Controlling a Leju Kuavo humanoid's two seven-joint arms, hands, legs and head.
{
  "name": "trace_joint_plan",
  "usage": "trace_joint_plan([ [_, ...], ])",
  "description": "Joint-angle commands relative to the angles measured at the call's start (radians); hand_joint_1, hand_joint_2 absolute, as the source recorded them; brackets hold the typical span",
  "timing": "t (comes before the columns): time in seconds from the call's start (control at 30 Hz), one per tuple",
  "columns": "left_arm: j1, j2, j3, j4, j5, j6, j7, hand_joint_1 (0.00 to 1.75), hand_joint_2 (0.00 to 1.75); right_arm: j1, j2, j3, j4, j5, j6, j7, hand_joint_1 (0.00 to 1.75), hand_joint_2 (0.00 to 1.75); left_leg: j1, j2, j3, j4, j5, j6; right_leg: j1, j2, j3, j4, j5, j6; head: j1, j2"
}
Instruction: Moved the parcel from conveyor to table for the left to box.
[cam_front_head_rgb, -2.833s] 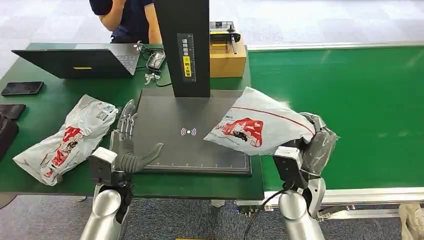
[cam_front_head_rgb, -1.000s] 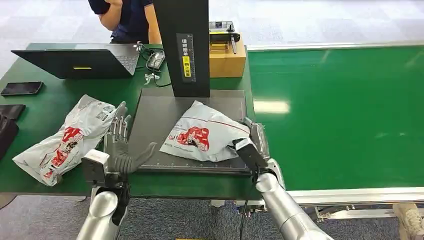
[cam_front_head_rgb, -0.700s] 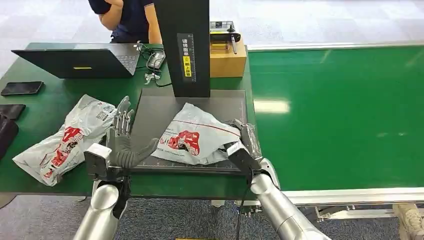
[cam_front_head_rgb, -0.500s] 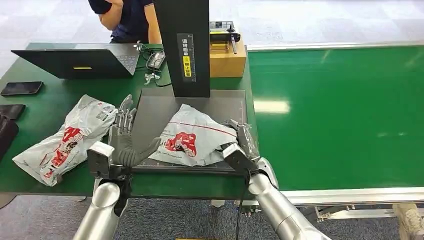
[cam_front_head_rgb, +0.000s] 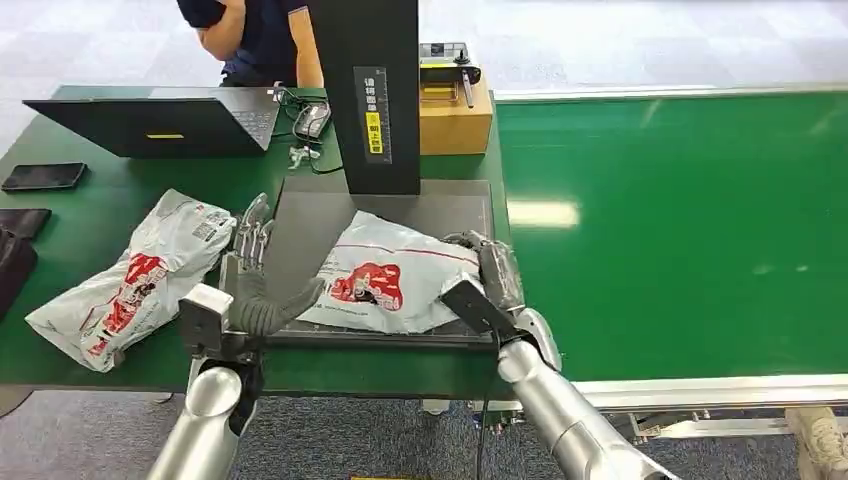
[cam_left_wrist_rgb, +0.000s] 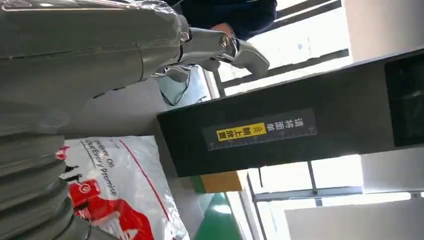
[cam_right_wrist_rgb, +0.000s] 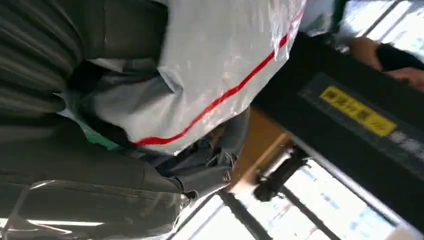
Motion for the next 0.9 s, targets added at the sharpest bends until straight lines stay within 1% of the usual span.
trace_joint_plan([
  [0.03, 0.034, 0.008, -0.009, 0.001, -0.004, 0.02, 0.023, 0.0, 1.75, -0.004, -0.002, -0.096, 0.095, 0.005, -0.05, 0.062, 0.0, 1.75, 0.0, -0.002, 0.004, -0.002, 0.0, -0.002, 0.0, -0.001, 0.004, -0.002, -0.001, 0.002, 0.0, 0.0],
  [0.07, 0.043, 0.01, -0.008, -0.011, -0.004, 0.024, 0.024, 0.0, 1.75, -0.004, -0.004, -0.093, 0.091, 0.022, -0.069, 0.083, 0.0, 1.75, 0.001, -0.001, 0.005, -0.002, -0.001, -0.003, 0.0, 0.0, 0.006, -0.002, -0.001, 0.002, 0.0, 0.0],
  [0.13, 0.07, 0.012, 0.002, -0.045, -0.001, 0.035, 0.034, 0.0, 1.75, -0.013, -0.008, -0.083, 0.091, 0.068, -0.118, 0.12, 0.0, 1.75, 0.0, -0.001, 0.002, -0.001, 0.0, -0.001, 0.0, 0.0, 0.002, -0.001, -0.001, 0.001, 0.0, 0.0],
  [0.17, 0.08, 0.014, 0.004, -0.058, -0.002, 0.036, 0.036, 0.0, 1.75, -0.016, -0.007, -0.086, 0.09, 0.067, -0.108, 0.129, 0.0, 1.75, 0.001, 0.0, 0.005, -0.002, -0.001, -0.003, 0.0, 0.001, 0.005, -0.002, -0.001, 0.002, 0.0, 0.0],
  [0.2, 0.087, 0.015, 0.005, -0.065, -0.002, 0.038, 0.038, 0.0, 1.75, -0.016, -0.007, -0.089, 0.086, 0.061, -0.098, 0.129, 0.0, 1.75, 0.0, -0.001, 0.003, -0.001, -0.001, -0.002, 0.0, 0.0, 0.003, -0.001, -0.001, 0.001, 0.0, 0.0],
  [0.23, 0.093, 0.016, 0.007, -0.071, -0.002, 0.038, 0.038, 0.0, 1.75, -0.015, -0.006, -0.089, 0.082, 0.059, -0.09, 0.127, 0.0, 1.75, 0.001, 0.0, 0.005, -0.001, -0.001, -0.003, 0.0, 0.001, 0.004, -0.001, -0.001, 0.002, 0.0, 0.0],
  [0.27, 0.102, 0.016, 0.01, -0.08, -0.003, 0.039, 0.04, 0.0, 1.75, -0.001, -0.004, -0.101, 0.051, 0.011, -0.027, 0.097, 0.0, 1.75, 0.001, 0.0, 0.004, -0.001, -0.001, -0.002, 0.0, 0.001, 0.003, -0.001, -0.001, 0.001, 0.0, 0.0],
  [0.3, 0.103, 0.016, 0.011, -0.081, -0.003, 0.038, 0.04, 0.0, 1.75, 0.003, -0.005, -0.101, 0.047, 0.008, -0.02, 0.094, 0.0, 1.75, 0.0, 0.0, 0.002, -0.001, 0.0, -0.002, 0.0, 0.0, 0.002, -0.001, 0.0, 0.001, 0.0, 0.0],
  [0.33, 0.105, 0.017, 0.011, -0.082, -0.003, 0.037, 0.04, 0.0, 1.75, 0.01, -0.004, -0.103, 0.034, -0.006, -0.001, 0.084, 0.0, 1.75, 0.001, 0.0, 0.005, -0.001, -0.001, -0.003, 0.0, 0.001, 0.004, -0.001, -0.001, 0.002, 0.0, 0.0],
  [0.37, 0.105, 0.017, 0.012, -0.079, -0.003, 0.036, 0.04, 0.0, 1.75, 0.021, -0.006, -0.106, 0.016, -0.029, 0.034, 0.074, 0.0, 1.75, 0.001, -0.001, 0.003, -0.001, -0.001, -0.002, 0.0, 0.0, 0.003, -0.001, -0.001, 0.002, 0.0, 0.0],
  [0.4, 0.105, 0.02, 0.011, -0.075, -0.003, 0.035, 0.04, 0.0, 1.75, 0.029, -0.008, -0.114, -0.001, -0.078, 0.098, 0.044, 0.0, 1.75, 0.001, -0.001, 0.002, -0.001, 0.0, -0.002, 0.0, 0.0, 0.002, -0.001, 0.0, 0.001, 0.0, 0.0],
  [0.43, 0.102, 0.02, 0.011, -0.07, -0.003, 0.035, 0.04, 0.0, 1.75, 0.032, -0.008, -0.116, -0.006, -0.09, 0.116, 0.039, 0.0, 1.75, 0.0, -0.001, 0.002, -0.001, 0.0, -0.001, 0.0, 0.0, 0.001, -0.001, 0.0, 0.001, 0.0, 0.0],
  [0.47, 0.094, 0.024, 0.009, -0.055, -0.002, 0.036, 0.034, 0.0, 1.75, 0.044, -0.015, -0.121, -0.038, -0.183, 0.263, -0.003, 0.0, 1.75, 0.001, -0.001, 0.006, -0.002, -0.001, -0.003, 0.0, 0.0, 0.006, -0.002, -0.001, 0.003, 0.0, 0.0],
  [0.5, 0.092, 0.025, 0.009, -0.054, -0.001, 0.036, 0.034, 0.0, 1.75, 0.045, -0.018, -0.122, -0.039, -0.185, 0.266, -0.004, 0.0, 1.75, 0.001, -0.001, 0.004, -0.001, 0.0, -0.003, 0.0, 0.0, 0.004, -0.002, -0.001, 0.002, 0.0, 0.0],
  [0.53, 0.081, 0.027, 0.009, -0.039, 0.002, 0.033, 0.028, 0.0, 1.75, 0.055, -0.025, -0.125, -0.058, -0.23, 0.343, -0.015, 0.0, 1.75, 0.001, -0.002, 0.004, -0.002, 0.0, -0.003, 0.0, -0.001, 0.004, -0.002, -0.001, 0.002, 0.0, 0.0],
  [0.57, 0.078, 0.027, 0.009, -0.037, 0.002, 0.032, 0.029, 0.0, 1.75, 0.056, -0.028, -0.126, -0.06, -0.231, 0.345, -0.016, 0.0, 1.75, 0.001, -0.002, 0.004, -0.002, 0.0, -0.003, 0.0, -0.001, 0.004, -0.002, -0.001, 0.002, 0.0, 0.0],
  [0.6, 0.059, 0.028, 0.004, -0.015, 0.007, 0.024, 0.02, 0.0, 1.75, 0.076, -0.043, -0.132, -0.092, -0.355, 0.56, -0.043, 0.0, 1.75, 0.001, -0.003, 0.004, -0.002, 0.0, -0.003, 0.0, -0.002, 0.005, -0.002, -0.001, 0.002, 0.0, 0.0],
  [0.63, 0.048, 0.028, 0.004, -0.001, 0.009, 0.021, 0.017, 0.0, 1.75, 0.087, -0.048, -0.133, -0.105, -0.369, 0.593, -0.048, 0.0, 1.75, 0.001, -0.004, 0.002, -0.001, 0.0, -0.002, 0.0, -0.003, 0.003, -0.001, -0.001, 0.001, 0.0, 0.0],
  [0.67, 0.046, 0.027, 0.003, 0.0, 0.009, 0.021, 0.017, 0.0, 1.75, 0.088, -0.049, -0.134, -0.106, -0.37, 0.594, -0.048, 0.0, 1.75, 0.001, -0.004, 0.005, -0.002, 0.0, -0.003, 0.0, -0.003, 0.005, -0.002, -0.001, 0.002, 0.0, 0.0],
  [0.7, 0.039, 0.026, 0.004, 0.008, 0.012, 0.014, 0.014, 0.0, 1.75, 0.102, -0.064, -0.124, -0.133, -0.448, 0.756, -0.082, 0.0, 1.75, 0.001, -0.005, 0.004, -0.002, 0.0, -0.002, 0.0, -0.004, 0.005, -0.002, -0.001, 0.002, 0.0, 0.0],
  [0.77, 0.04, 0.026, 0.005, 0.006, 0.012, 0.014, 0.014, 0.0, 1.75, 0.106, -0.065, -0.125, -0.139, -0.454, 0.768, -0.086, 0.0, 1.75, 0.0, -0.003, 0.002, -0.001, 0.0, -0.001, 0.0, -0.003, 0.002, -0.001, -0.001, 0.001, 0.0, 0.0],
  [0.8, 0.053, 0.018, 0.019, -0.016, 0.011, 0.011, 0.014, 0.0, 1.75, 0.117, -0.06, -0.139, -0.172, -0.473, 0.822, -0.098, 0.0, 1.75, 0.001, -0.004, 0.004, -0.002, 0.0, -0.002, 0.0, -0.003, 0.004, -0.002, -0.001, 0.002, 0.0, 0.0],
  [0.83, 0.056, 0.017, 0.02, -0.022, 0.008, 0.011, 0.015, 0.0, 1.75, 0.119, -0.059, -0.142, -0.181, -0.473, 0.824, -0.095, 0.0, 1.75, 0.0, -0.002, 0.002, -0.001, 0.0, -0.002, 0.0, -0.001, 0.002, -0.001, -0.001, 0.001, 0.0, 0.0],
  [0.87, 0.071, 0.011, 0.031, -0.047, -0.003, 0.014, 0.022, 0.0, 1.75, 0.129, -0.054, -0.153, -0.216, -0.472, 0.825, -0.09, 0.0, 1.75, 0.001, -0.003, 0.005, -0.002, 0.0, -0.003, 0.0, -0.002, 0.005, -0.002, -0.001, 0.002, 0.0, 0.0],
  [0.9, 0.071, 0.011, 0.032, -0.048, -0.003, 0.014, 0.022, 0.0, 1.75, 0.126, -0.054, -0.153, -0.218, -0.472, 0.825, -0.09, 0.0, 1.75, 0.001, -0.002, 0.003, -0.001, 0.0, -0.002, 0.0, -0.001, 0.003, -0.001, -0.001, 0.002, 0.0, 0.0],
])
